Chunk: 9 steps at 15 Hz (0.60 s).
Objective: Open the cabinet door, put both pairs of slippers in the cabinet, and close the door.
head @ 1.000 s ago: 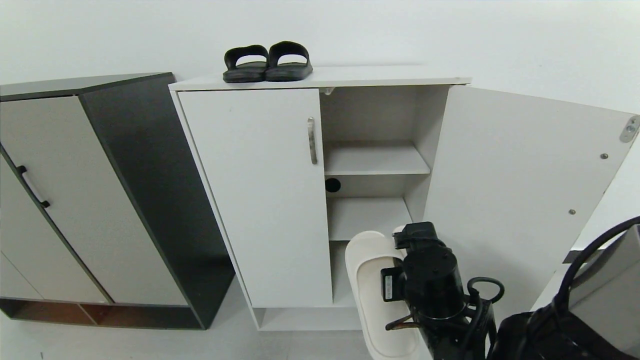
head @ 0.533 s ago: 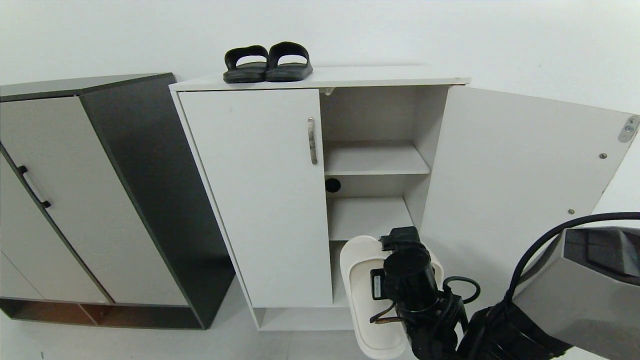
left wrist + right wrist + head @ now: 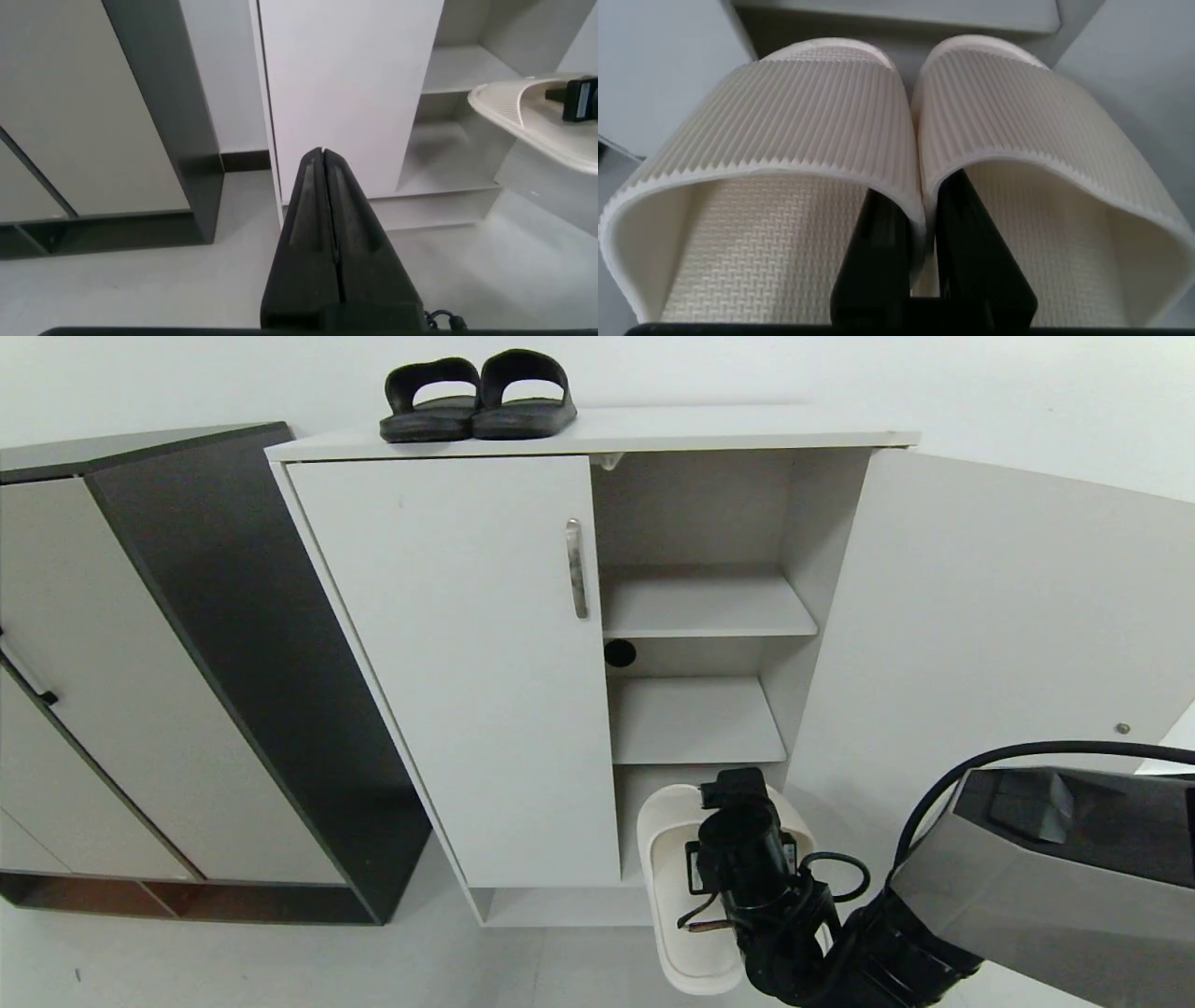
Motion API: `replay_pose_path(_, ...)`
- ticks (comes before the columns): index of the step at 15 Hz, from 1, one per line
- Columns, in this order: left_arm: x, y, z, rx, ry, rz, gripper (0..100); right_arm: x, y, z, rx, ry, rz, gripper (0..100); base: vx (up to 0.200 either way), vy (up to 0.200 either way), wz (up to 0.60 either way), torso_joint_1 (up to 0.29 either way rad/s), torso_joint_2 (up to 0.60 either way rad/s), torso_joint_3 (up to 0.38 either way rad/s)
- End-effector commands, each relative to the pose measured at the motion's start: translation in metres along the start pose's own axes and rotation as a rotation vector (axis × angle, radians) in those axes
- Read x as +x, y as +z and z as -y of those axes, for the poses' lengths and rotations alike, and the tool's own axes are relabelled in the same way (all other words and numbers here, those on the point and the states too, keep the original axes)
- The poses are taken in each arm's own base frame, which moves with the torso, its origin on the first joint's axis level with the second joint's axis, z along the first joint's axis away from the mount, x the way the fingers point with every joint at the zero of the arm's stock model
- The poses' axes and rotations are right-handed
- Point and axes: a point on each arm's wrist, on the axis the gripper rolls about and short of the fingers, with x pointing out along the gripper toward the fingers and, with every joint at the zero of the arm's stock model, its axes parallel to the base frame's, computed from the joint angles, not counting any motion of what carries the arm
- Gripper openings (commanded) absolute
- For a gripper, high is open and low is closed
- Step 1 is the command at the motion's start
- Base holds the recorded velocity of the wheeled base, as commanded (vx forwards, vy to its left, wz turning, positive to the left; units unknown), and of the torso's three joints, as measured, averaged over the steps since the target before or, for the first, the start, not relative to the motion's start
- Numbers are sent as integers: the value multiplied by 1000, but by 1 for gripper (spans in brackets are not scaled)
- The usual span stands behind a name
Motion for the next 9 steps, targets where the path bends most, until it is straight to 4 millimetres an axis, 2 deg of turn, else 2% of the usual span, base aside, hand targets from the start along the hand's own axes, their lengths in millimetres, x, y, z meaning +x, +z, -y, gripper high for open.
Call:
replay_pose_path(1,0,0,0,0,0,0,0,3,-7,-1,-7,-3,-11,0,0,0,0,-2,7,-207)
replay_pose_path(3,0,0,0,0,0,0,0,5,-10,-1,8,-4,-14,0,0,0,0,7,2,-193)
replay_pose_path(6,0,0,0,0,0,0,0,7,-4,-2,34,9,103,0,0,0,0,5,5,-193)
replay_pose_path(9,0,0,0,-2,0,-2,0,8,-4,3,34,6,141,0,0,0,0,3,0,-57)
